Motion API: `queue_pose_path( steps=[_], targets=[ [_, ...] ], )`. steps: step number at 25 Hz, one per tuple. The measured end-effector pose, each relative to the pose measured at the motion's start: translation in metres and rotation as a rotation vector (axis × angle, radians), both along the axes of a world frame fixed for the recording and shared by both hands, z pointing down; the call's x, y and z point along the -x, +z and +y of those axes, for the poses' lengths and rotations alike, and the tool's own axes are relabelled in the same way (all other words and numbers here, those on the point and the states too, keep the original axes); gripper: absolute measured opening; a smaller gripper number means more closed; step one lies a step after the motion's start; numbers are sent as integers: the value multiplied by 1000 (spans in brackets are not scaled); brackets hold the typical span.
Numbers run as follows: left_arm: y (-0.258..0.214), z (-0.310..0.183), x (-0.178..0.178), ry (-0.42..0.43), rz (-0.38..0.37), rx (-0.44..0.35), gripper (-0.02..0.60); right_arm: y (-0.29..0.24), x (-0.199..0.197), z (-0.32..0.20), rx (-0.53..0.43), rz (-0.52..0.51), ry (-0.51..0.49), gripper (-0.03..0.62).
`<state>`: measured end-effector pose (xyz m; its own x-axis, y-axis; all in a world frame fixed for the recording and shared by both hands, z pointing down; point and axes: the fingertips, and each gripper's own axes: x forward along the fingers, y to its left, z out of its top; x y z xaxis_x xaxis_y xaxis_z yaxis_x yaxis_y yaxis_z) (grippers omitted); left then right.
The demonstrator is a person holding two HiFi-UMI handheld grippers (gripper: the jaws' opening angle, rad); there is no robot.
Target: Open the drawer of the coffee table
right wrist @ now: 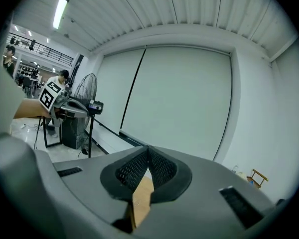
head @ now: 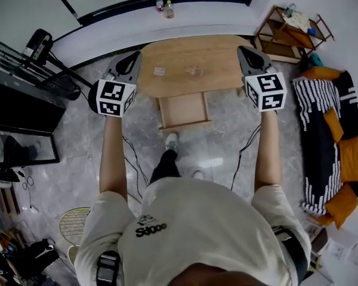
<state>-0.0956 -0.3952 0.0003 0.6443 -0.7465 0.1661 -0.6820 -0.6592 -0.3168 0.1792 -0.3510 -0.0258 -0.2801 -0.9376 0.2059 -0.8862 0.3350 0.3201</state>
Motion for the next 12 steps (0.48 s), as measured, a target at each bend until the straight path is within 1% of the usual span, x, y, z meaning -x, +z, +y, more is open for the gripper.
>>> queue_pose_path(
  steps=[5,9,12],
  targets=[
    [-14,82,-2,-17,11,-22,20,-7,-1,72,-16,-5,-22,6],
    [-22,139,2,-58,33,-33,20,-10,1,126,-20,-4,-51,6],
    [-30,176,-2,-82,50,-40,20,-17,-6,158,-23,-6,-60,6]
  ],
)
